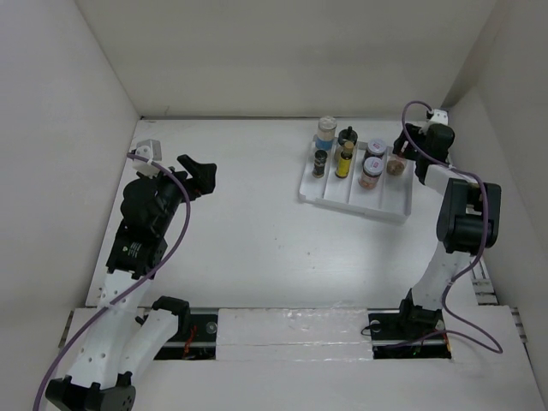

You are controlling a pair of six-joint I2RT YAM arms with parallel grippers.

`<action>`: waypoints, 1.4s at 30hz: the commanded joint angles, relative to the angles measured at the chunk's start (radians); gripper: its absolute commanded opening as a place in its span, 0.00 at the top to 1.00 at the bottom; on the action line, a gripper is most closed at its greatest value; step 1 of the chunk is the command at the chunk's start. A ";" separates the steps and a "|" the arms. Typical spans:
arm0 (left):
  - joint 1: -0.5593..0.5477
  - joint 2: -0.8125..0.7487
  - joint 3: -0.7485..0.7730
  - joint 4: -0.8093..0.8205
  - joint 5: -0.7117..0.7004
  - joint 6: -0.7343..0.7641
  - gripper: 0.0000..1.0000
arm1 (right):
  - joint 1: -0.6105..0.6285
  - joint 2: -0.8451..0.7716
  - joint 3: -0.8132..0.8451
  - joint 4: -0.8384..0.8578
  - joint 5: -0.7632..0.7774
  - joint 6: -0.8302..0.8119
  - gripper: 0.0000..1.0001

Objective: Organize the condiment bottles

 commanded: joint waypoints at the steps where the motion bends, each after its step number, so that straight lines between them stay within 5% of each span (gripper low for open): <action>1: 0.007 -0.009 0.006 0.043 0.011 0.003 0.12 | -0.010 -0.011 0.040 -0.021 -0.019 0.003 0.22; 9: 0.007 -0.018 0.006 0.043 0.021 0.003 0.07 | 0.001 -0.219 -0.042 -0.005 -0.019 -0.006 0.14; 14: 0.007 -0.018 0.006 0.043 0.041 0.003 0.00 | 0.062 -0.529 -0.110 -0.005 -0.009 -0.029 0.06; 22: 0.007 -0.027 0.006 0.052 0.041 0.003 0.00 | 0.460 -0.854 -0.217 0.054 -0.265 -0.098 0.01; 28: 0.007 -0.038 0.006 0.052 0.052 -0.006 0.00 | 0.780 -0.795 -0.263 0.021 -0.462 -0.188 0.01; 33: 0.007 -0.049 0.006 0.061 0.052 -0.006 0.00 | 1.004 -0.628 -0.337 -0.044 -0.407 -0.245 0.01; 42: 0.007 -0.058 -0.003 0.061 0.061 -0.006 0.00 | 1.056 -0.384 -0.437 0.117 -0.304 -0.169 0.01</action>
